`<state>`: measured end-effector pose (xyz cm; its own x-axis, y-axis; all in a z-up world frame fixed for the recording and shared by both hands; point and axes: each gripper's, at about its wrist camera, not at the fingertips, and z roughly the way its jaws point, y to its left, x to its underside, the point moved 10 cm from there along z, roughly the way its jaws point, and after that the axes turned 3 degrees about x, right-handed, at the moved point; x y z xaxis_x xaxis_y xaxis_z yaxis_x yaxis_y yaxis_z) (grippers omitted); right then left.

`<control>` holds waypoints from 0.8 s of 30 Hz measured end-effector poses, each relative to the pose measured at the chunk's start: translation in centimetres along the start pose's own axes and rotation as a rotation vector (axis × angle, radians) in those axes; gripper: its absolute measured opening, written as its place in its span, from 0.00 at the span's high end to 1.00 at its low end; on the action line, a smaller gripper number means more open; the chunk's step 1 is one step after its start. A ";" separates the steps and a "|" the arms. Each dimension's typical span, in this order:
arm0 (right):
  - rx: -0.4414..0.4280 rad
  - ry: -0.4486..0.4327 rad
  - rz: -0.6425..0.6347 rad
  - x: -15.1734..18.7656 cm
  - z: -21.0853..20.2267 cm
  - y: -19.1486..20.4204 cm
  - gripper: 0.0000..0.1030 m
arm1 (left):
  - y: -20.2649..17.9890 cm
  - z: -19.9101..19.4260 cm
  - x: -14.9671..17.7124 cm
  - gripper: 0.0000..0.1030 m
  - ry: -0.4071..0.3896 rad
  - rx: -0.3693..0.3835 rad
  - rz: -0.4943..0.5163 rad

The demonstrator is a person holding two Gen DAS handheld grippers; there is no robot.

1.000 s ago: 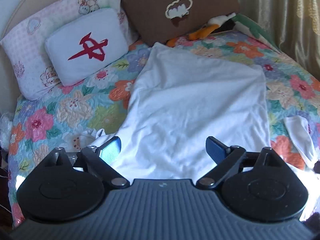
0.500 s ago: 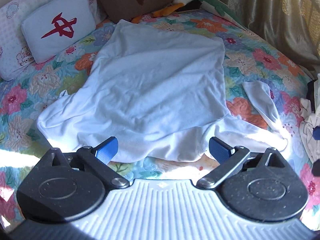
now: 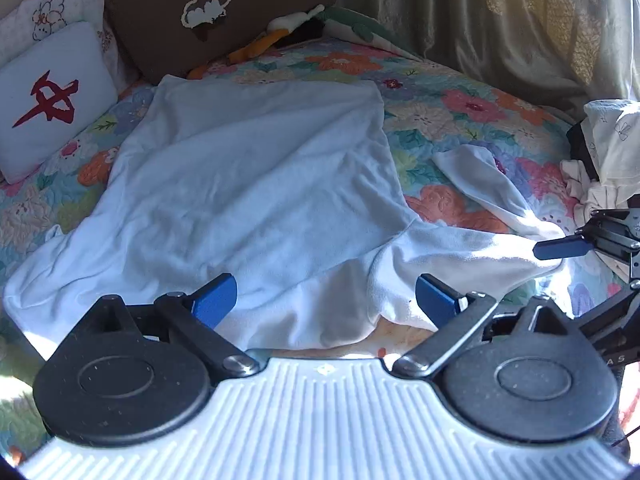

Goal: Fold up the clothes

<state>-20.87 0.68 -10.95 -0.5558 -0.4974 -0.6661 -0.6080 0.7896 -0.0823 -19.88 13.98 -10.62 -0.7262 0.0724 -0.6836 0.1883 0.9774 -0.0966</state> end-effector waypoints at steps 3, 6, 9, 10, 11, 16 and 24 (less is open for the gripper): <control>-0.045 -0.026 -0.102 0.7 0.9 2.5 0.22 | 1.3 2.0 1.8 0.16 0.065 -0.002 -0.018; 0.002 -0.019 -0.122 0.7 3.1 3.2 0.22 | 2.5 2.4 2.2 0.21 0.089 -0.034 -0.031; 0.041 -0.036 -0.176 0.1 5.4 3.6 0.24 | 3.6 2.4 2.0 0.21 0.080 -0.014 -0.116; 0.057 -0.035 -0.200 -0.1 6.2 3.8 0.26 | 4.1 2.3 2.0 0.21 0.074 -0.022 -0.134; 0.087 -0.030 -0.218 -0.3 6.9 3.6 0.35 | 4.5 2.3 2.0 0.21 0.070 -0.033 -0.148; 0.041 -0.099 -0.071 -2.7 5.9 1.2 0.97 | 5.6 2.0 2.1 0.21 0.047 -0.037 -0.188; -0.128 -0.119 0.235 -7.9 4.8 -4.7 0.97 | 1.4 3.2 1.6 0.18 0.052 -0.111 0.085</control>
<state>-10.97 2.63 -8.86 -0.6239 -0.2546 -0.7389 -0.5414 0.8226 0.1736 -18.66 14.85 -14.10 -0.7448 0.1629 -0.6471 0.1781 0.9831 0.0424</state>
